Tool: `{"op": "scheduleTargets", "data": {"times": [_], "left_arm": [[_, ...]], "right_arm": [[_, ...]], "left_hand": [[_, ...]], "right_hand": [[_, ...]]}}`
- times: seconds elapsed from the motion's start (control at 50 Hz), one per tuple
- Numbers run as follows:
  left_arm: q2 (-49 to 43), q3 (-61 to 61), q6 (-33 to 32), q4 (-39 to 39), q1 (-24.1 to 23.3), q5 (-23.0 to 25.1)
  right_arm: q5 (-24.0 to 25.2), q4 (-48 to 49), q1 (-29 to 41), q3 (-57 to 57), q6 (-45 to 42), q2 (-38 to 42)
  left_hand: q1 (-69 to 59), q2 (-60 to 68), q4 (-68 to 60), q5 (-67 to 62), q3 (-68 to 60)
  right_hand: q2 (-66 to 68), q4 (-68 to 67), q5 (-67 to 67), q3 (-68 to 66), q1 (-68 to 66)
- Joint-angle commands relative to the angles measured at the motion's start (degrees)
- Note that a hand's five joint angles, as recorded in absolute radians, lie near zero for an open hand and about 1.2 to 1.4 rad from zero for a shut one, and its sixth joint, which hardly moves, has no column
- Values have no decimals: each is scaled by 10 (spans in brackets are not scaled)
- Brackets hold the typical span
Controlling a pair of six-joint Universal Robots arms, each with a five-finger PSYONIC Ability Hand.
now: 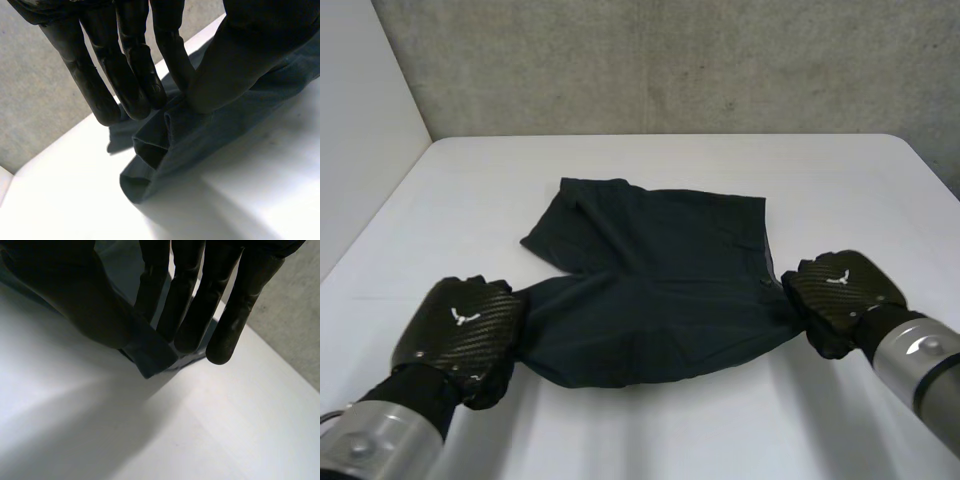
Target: Fold the shorts.
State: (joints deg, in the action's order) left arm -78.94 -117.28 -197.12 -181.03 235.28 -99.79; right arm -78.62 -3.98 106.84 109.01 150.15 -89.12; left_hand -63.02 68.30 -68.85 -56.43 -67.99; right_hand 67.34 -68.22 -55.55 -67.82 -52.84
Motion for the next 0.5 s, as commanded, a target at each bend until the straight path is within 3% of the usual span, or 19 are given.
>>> {"op": "scheduleTargets", "data": {"times": [0.02,0.16,0.28,0.38,0.5], "left_arm": [[63,13,-12,63,0,2],[131,21,-13,125,-14,3],[116,7,-13,126,-11,13],[23,-5,-10,82,-7,25],[-79,7,-7,18,11,26]], "right_arm": [[0,-128,3,-35,-29,-120],[4,-228,-2,-40,-74,-184],[19,-218,-2,-14,-91,-178],[36,-148,-1,7,-85,-92],[37,-93,2,9,-9,14]], "left_hand": [[-170,117,-112,-136,-120],[-170,117,-112,-136,-120],[-170,117,-112,-136,-120],[-170,117,-112,-136,-120],[-170,117,-112,-136,-120]], "right_hand": [[127,-118,-144,-122,-272],[127,-118,-144,-122,-272],[127,-118,-144,-122,-272],[127,-118,-144,-122,-272],[127,-118,-144,-122,-272]]}}
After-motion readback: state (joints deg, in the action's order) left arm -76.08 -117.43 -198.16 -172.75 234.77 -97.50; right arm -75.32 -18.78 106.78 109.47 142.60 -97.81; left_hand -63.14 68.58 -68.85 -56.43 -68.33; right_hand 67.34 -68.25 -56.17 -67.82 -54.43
